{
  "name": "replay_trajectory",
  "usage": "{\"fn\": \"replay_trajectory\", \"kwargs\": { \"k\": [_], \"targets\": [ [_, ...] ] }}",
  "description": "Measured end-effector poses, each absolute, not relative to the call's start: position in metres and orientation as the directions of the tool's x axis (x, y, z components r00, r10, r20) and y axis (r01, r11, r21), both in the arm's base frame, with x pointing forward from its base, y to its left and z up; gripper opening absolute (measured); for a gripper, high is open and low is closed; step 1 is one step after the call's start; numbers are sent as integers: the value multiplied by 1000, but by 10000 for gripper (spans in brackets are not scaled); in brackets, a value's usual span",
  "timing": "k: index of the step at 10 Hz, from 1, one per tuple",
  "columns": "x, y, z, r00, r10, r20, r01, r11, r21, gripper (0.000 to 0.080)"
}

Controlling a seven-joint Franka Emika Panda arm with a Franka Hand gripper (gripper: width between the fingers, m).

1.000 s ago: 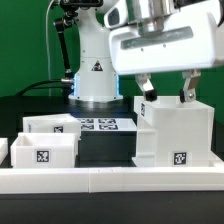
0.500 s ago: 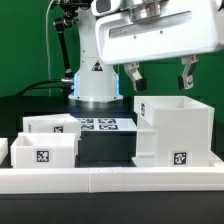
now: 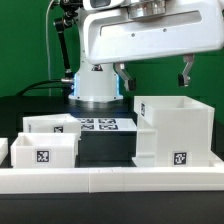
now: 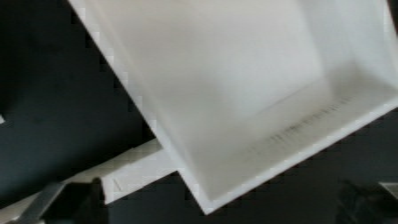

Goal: Assemble drawer

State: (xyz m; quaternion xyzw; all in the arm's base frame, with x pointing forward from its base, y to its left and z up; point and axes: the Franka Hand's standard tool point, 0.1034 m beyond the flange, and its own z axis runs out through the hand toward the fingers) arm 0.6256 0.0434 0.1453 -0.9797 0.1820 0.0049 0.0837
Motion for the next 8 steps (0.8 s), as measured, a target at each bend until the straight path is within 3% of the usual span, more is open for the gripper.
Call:
{"fn": "replay_trajectory", "kwargs": {
  "k": [5,8],
  "targets": [
    [592,-13,125,984,-180,-6,-180,-978,-109,649],
    [588,-32,116,987,-163,0,-162,-980,-112,649]
  ]
}}
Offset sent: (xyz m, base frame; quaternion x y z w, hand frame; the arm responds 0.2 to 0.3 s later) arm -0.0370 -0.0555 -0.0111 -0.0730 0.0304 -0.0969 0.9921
